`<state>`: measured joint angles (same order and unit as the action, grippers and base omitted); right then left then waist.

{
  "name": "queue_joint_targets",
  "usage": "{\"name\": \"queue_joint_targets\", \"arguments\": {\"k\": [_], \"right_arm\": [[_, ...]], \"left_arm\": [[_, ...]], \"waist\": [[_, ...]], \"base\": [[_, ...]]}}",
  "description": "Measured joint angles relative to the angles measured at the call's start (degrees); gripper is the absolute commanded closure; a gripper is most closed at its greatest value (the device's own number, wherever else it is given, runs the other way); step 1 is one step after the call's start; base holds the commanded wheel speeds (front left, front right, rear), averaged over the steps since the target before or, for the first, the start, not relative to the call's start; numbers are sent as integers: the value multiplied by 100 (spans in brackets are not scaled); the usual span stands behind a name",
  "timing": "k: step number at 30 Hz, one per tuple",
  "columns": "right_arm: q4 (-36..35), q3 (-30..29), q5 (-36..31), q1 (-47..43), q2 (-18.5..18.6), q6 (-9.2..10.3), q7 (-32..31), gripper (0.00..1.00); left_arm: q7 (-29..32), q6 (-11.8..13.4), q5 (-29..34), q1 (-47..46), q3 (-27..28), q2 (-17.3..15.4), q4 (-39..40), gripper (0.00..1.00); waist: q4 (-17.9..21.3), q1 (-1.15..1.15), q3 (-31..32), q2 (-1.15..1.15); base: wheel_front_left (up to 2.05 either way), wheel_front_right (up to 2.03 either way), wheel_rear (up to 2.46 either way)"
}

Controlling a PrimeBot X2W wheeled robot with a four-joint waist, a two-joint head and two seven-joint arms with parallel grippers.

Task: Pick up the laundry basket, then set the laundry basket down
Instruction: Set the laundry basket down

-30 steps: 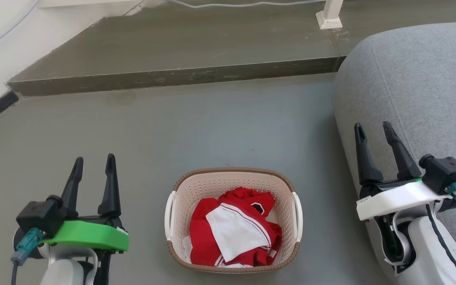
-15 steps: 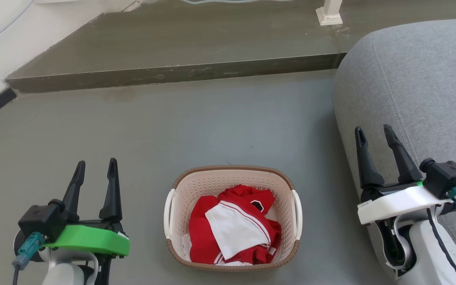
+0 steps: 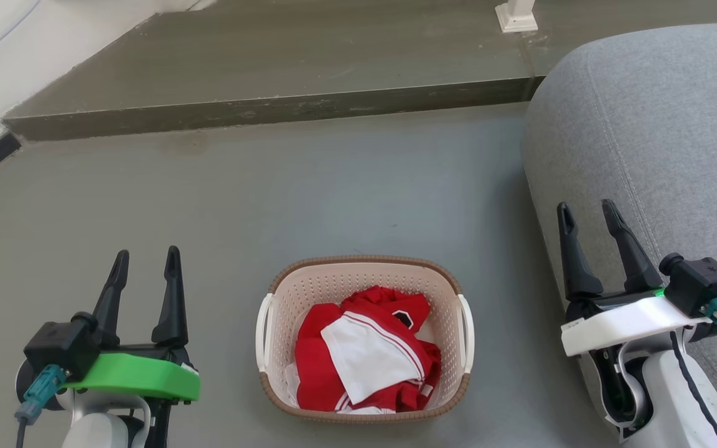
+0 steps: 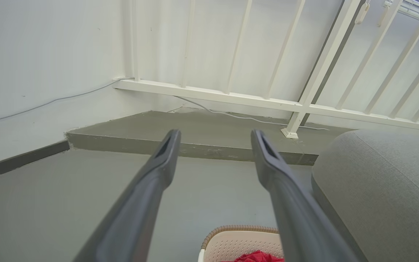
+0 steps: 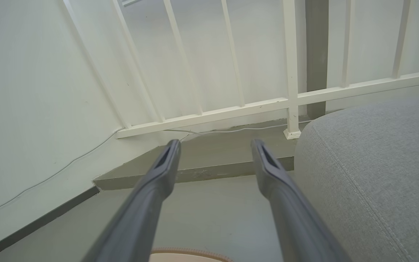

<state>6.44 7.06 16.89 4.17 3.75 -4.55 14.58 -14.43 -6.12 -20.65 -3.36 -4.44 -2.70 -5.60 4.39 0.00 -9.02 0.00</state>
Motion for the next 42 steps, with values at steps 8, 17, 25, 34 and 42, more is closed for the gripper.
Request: {"name": "queue_joint_targets", "arguments": {"k": [8,17,25,34,42], "right_arm": [[-38,-21,-26,-4,-23,-47,0,0],[-124,5,-33,17,-52,-92,0,0],[-188,25,-33,316,-73,-99,0,0],[-191,58,-32,503,-104,-143,0,0],[-238,197,32,732,-112,-148,0,0]], "left_arm": [[0,-16,1,1,-16,5,-151,0],[0,-51,-10,-31,-43,8,-654,0],[1,-69,-248,-477,-30,9,-1473,0],[313,-94,-270,-1322,-356,-55,-2491,0],[662,-99,-349,-1922,-411,-248,-3266,0]], "waist": [[40,0,-164,0],[154,0,-607,0],[335,0,-1099,0],[490,1,-1643,0],[615,1,-2122,0]], "base": [[0,0,0],[0,0,0],[0,0,0],[0,0,0],[0,0,0]]}}
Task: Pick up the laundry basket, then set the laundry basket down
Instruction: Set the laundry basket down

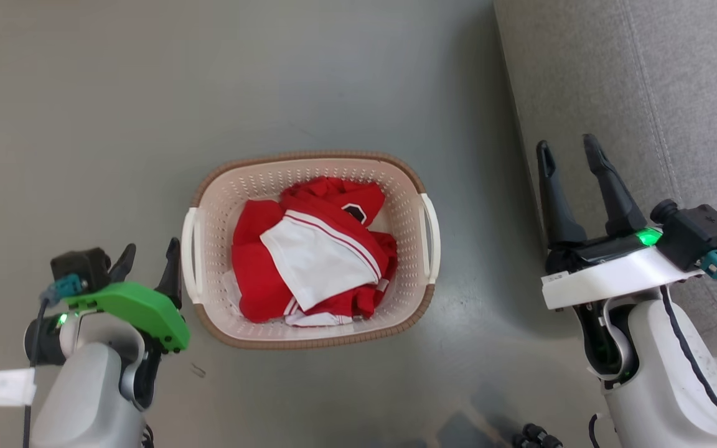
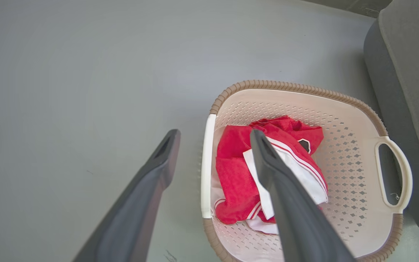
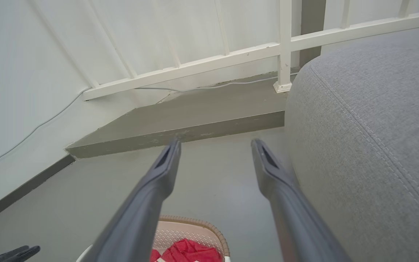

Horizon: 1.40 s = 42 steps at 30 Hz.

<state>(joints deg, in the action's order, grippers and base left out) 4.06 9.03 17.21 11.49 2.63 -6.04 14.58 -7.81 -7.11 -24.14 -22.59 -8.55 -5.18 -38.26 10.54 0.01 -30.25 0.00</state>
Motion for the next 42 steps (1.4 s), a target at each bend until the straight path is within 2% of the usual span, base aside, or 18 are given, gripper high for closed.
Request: {"name": "queue_joint_targets", "arguments": {"k": [17,22,39,40,42], "right_arm": [[-190,140,355,366,-5,14,1,0],[-224,181,404,487,-7,44,1,0],[-230,222,405,621,-10,119,1,0],[-229,224,405,633,-10,120,1,0],[-223,234,407,686,-10,138,1,0]], "left_arm": [[711,-2,-458,-1238,-604,-489,-820,0],[877,-13,-460,-1455,-623,-697,-1172,0],[1136,-29,-836,-1969,-1021,-634,-1595,0],[1138,-27,-857,-1986,-1033,-635,-1639,3],[1189,-27,-918,-1989,-1070,-641,-1711,19]], "waist": [[375,0,-1081,0],[447,0,-1346,0],[531,0,-1660,0],[531,0,-1665,0],[532,0,-1672,0]], "base": [[0,0,0],[0,0,0],[0,0,0],[0,0,0],[0,0,0]]}}
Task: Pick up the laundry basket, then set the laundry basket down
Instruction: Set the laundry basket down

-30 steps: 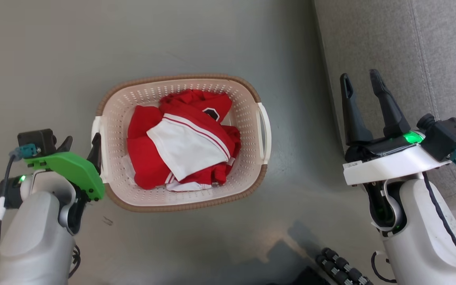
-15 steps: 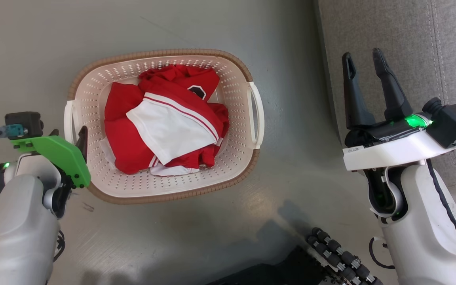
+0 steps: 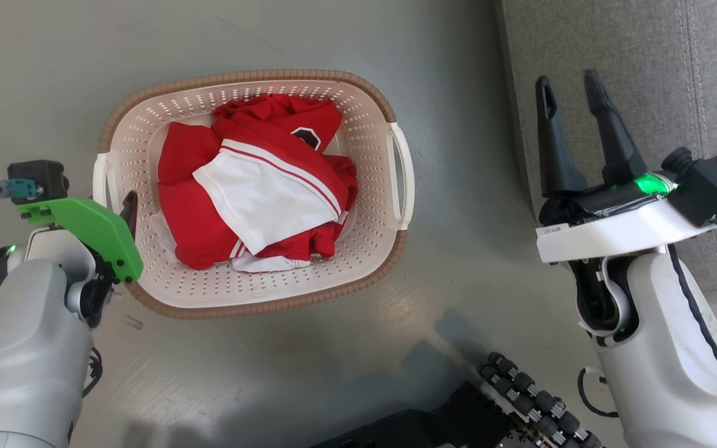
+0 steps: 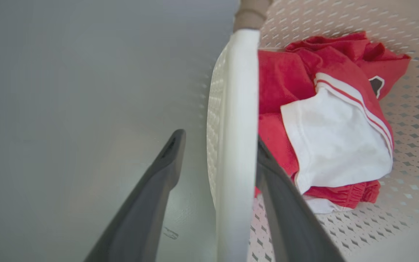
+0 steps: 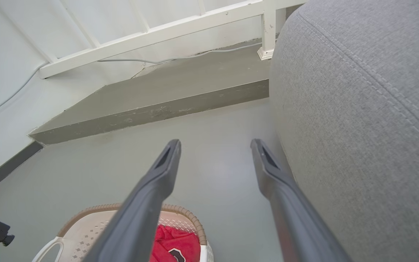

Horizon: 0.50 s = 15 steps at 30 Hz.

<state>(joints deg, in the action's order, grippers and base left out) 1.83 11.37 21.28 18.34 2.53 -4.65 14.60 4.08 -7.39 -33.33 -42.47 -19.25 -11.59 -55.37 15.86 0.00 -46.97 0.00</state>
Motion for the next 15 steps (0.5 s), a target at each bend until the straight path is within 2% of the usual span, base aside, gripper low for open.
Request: {"name": "queue_joint_targets", "arguments": {"k": [5,7,12,15], "right_arm": [[4,23,13,20,0,14,0,0],[5,24,35,20,0,15,0,0],[8,30,42,21,0,22,0,0],[12,31,42,21,0,23,0,0]], "left_arm": [[194,-1,-127,-17,-131,-4,-155,33],[212,-1,-134,-38,-156,-5,-168,45],[298,-1,-245,-179,-245,-19,-205,48],[338,-1,-267,-257,-309,-41,-260,60]], "waist": [[12,0,-11,0],[19,0,-17,0],[37,0,-40,0],[43,0,-58,0]], "base": [[0,0,0],[0,0,0],[0,0,0],[0,0,0]]}}
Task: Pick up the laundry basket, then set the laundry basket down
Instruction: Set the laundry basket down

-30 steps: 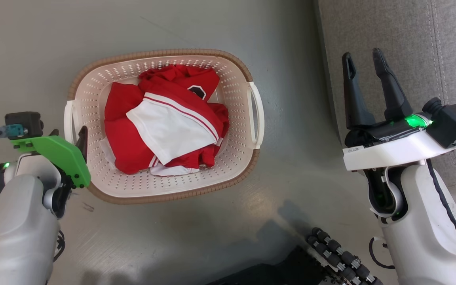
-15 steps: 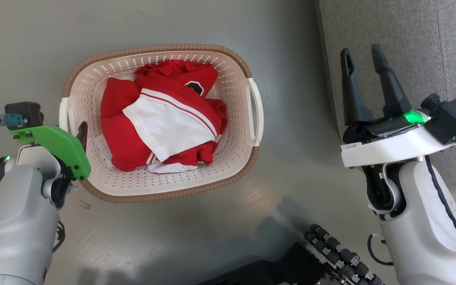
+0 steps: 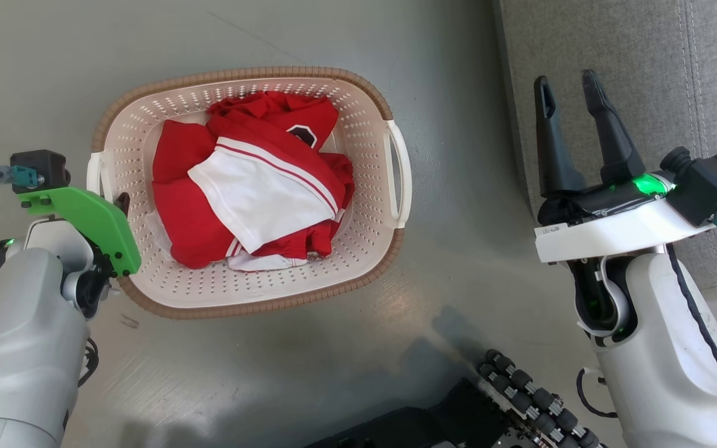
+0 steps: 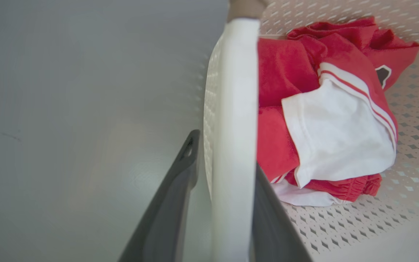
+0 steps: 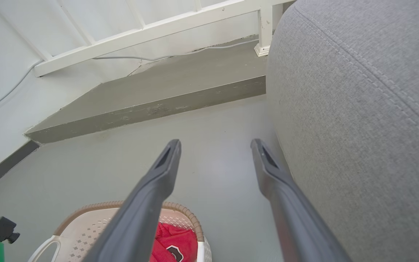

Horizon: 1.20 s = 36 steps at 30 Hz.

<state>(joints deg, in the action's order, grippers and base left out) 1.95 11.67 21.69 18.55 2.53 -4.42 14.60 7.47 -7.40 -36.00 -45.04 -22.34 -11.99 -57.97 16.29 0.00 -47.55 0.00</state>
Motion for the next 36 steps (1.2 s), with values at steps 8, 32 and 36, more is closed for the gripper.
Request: {"name": "queue_joint_targets", "arguments": {"k": [8,32,36], "right_arm": [[21,22,5,19,-1,5,0,0],[120,83,7,100,0,7,0,0],[125,85,7,100,0,7,0,0]], "left_arm": [[115,-8,-134,-85,-170,-19,-89,100],[-131,36,-713,-14,-196,402,-425,100],[-199,36,-769,-6,-191,408,-449,100]], "waist": [[4,0,-13,0],[-87,0,213,0],[-81,0,213,0]], "base": [[0,0,0],[0,0,0],[0,0,0]]}}
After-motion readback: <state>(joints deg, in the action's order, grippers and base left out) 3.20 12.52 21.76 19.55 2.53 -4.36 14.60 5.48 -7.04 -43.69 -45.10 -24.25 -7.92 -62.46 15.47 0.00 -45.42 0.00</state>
